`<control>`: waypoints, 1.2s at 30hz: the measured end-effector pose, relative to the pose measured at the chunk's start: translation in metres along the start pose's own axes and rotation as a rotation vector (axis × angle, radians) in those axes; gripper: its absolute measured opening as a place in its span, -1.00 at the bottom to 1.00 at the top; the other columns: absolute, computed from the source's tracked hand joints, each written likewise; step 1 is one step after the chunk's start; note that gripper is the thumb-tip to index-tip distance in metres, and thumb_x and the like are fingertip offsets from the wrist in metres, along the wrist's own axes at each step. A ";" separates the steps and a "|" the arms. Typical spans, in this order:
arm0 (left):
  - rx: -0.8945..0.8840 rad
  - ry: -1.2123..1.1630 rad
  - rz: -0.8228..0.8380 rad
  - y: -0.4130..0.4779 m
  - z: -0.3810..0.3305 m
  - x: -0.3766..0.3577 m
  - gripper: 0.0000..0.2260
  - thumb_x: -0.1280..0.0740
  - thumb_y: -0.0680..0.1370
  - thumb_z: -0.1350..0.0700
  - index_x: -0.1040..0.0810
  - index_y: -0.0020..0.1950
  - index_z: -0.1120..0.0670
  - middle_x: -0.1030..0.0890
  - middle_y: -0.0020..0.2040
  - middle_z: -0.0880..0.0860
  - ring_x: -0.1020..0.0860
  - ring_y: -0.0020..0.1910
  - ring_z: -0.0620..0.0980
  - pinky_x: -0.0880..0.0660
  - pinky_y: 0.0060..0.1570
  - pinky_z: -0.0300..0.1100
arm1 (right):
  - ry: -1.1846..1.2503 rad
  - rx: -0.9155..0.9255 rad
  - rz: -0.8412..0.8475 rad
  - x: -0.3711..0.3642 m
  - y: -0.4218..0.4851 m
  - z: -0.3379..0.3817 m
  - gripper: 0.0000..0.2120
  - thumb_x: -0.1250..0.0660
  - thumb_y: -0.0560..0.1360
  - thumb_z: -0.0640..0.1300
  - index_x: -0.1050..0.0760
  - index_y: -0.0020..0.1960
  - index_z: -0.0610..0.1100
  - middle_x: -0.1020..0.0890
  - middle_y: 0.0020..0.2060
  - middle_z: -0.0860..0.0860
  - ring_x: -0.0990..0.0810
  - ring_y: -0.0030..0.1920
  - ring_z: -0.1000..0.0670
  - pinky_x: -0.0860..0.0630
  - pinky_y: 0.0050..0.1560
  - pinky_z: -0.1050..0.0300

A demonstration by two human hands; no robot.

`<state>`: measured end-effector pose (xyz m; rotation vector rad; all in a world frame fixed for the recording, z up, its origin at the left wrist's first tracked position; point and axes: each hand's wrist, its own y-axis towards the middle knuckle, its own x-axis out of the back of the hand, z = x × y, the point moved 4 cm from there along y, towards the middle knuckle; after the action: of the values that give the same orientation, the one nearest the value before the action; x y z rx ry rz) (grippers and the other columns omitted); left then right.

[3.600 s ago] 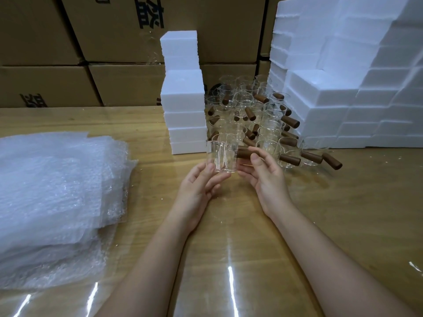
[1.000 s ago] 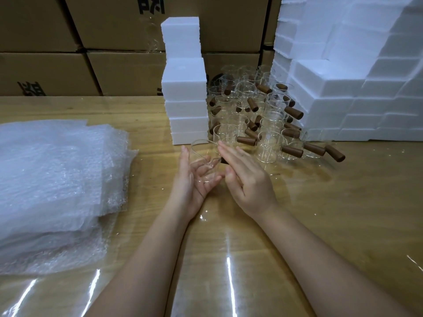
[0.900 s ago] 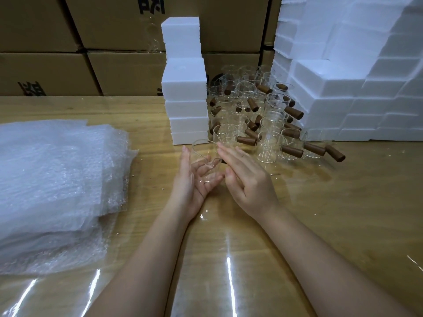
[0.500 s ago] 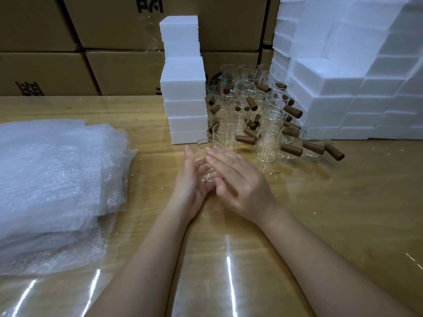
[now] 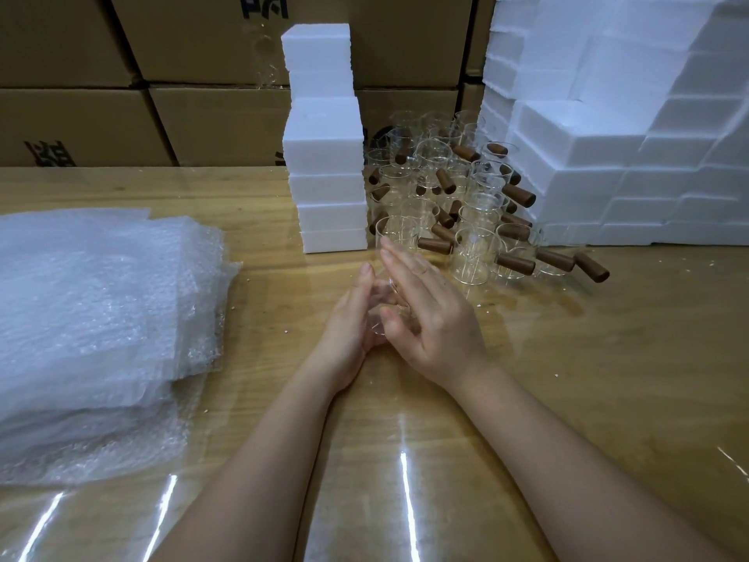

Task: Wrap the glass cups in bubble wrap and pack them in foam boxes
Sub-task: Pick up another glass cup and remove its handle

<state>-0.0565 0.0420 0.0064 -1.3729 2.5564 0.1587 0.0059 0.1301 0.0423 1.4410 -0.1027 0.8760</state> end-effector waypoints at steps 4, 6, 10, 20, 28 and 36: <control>0.031 -0.070 -0.034 -0.001 0.001 0.001 -0.40 -0.12 0.51 -0.23 -0.47 0.24 0.26 -0.59 0.08 0.28 -0.54 0.02 0.20 -0.46 0.08 0.15 | -0.025 -0.079 0.003 0.003 0.000 -0.005 -0.51 -0.14 0.56 -0.03 -0.42 0.33 -0.34 -0.45 0.34 -0.18 -0.42 0.37 -0.08 -0.40 0.33 -0.02; 0.032 -0.116 -0.049 0.000 0.000 0.003 -0.46 -0.15 0.46 -0.25 -0.50 0.12 0.19 -0.62 -0.08 0.17 -0.52 -0.10 0.14 -0.48 -0.04 0.05 | -0.018 -0.097 0.009 0.003 0.000 -0.006 -0.49 -0.12 0.56 0.01 -0.42 0.33 -0.34 -0.45 0.34 -0.17 -0.42 0.37 -0.07 -0.41 0.32 0.00; 0.023 -0.176 -0.059 0.004 0.003 0.007 -0.52 -0.15 0.47 -0.24 -0.50 0.04 0.16 -0.65 -0.22 0.06 -0.56 -0.26 0.02 -0.53 -0.21 -0.09 | 0.012 -0.105 0.026 0.001 -0.001 -0.007 -0.41 -0.03 0.60 0.12 -0.41 0.34 -0.34 -0.43 0.36 -0.17 -0.40 0.38 -0.06 -0.41 0.33 0.02; -0.029 -0.233 -0.123 0.005 -0.001 0.013 -0.55 -0.02 0.62 -0.20 -0.50 0.02 0.13 -0.65 -0.25 0.00 -0.57 -0.38 -0.05 -0.46 -0.32 -0.19 | 0.158 -0.102 0.009 0.000 -0.003 -0.011 -0.56 -0.07 0.60 0.05 -0.55 0.00 -0.27 -0.46 0.33 -0.18 -0.36 0.40 -0.15 -0.34 0.36 -0.05; -0.032 -0.094 -0.184 0.004 0.002 0.010 -0.54 -0.08 0.57 -0.25 -0.56 0.04 0.07 -0.66 -0.15 0.03 -0.61 -0.23 0.01 -0.50 -0.16 -0.04 | 0.105 -0.038 -0.097 0.006 -0.001 -0.005 -0.69 -0.18 0.52 -0.07 -0.59 -0.20 -0.23 -0.50 0.19 -0.23 -0.47 0.23 -0.15 -0.34 0.27 0.00; -0.086 0.150 -0.109 0.003 0.003 0.000 -0.41 -0.05 0.53 -0.25 -0.52 0.06 0.25 -0.61 -0.23 0.08 -0.52 -0.42 -0.04 -0.43 -0.43 -0.17 | 0.168 -0.037 -0.118 0.008 0.000 -0.005 -0.69 -0.16 0.52 -0.09 -0.53 -0.24 -0.26 -0.53 0.23 -0.15 -0.50 0.23 -0.11 -0.38 0.22 -0.09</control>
<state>-0.0585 0.0438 0.0033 -1.6090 2.6134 0.1545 0.0092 0.1379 0.0463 1.3196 0.0913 0.8893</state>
